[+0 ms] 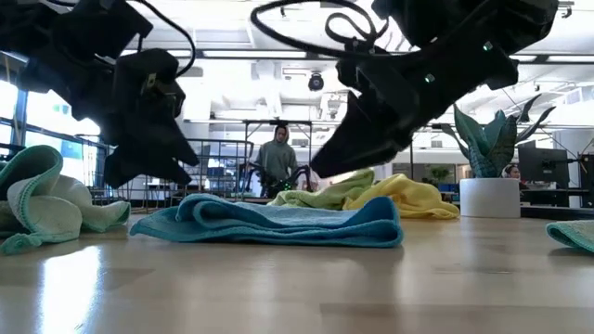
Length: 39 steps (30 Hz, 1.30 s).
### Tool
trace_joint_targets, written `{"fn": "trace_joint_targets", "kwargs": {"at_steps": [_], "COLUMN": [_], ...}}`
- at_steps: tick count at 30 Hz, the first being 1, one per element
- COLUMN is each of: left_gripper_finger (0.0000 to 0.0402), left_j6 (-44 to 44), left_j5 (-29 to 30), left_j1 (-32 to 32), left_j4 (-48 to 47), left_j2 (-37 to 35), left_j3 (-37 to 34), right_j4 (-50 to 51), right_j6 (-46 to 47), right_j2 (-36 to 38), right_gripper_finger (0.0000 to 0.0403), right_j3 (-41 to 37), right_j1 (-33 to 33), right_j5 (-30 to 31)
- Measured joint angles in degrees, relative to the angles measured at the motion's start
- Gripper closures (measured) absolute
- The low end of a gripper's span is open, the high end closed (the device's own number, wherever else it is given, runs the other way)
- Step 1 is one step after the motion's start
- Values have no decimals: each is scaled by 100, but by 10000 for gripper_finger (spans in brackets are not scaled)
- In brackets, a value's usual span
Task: Fold microfiber towels
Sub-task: Put the folded blue towel into the wire basket
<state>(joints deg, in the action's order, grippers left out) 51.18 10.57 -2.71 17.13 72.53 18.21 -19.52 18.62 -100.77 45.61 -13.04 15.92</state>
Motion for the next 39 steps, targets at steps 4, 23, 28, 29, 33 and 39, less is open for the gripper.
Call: {"fn": "trace_joint_targets", "kwargs": {"at_steps": [4, 23, 28, 29, 33, 39], "left_gripper_finger": [220, 195, 195, 194, 195, 195], "left_j6": [-81, 359, 768, 813, 824, 849], "left_j5": [-42, -205, -25, -1, 128, 166], "left_j1": [1, -101, -467, -527, -629, -620], "left_j4": [-7, 10, 307, 426, 992, 1481], "left_j2": [0, 92, 493, 600, 1040, 1781], "left_j3": [3, 5, 5, 5, 10, 111], "right_j4": [40, 256, 255, 255, 255, 255], "right_j6": [56, 82, 82, 82, 82, 82], "right_j2": [0, 0, 0, 0, 0, 0], "right_gripper_finger": [183, 183, 182, 183, 183, 182], "right_j3": [2, 2, 2, 2, 2, 2], "right_j1": [2, 2, 2, 2, 2, 2], "right_j5": [34, 0, 0, 0, 0, -2]}}
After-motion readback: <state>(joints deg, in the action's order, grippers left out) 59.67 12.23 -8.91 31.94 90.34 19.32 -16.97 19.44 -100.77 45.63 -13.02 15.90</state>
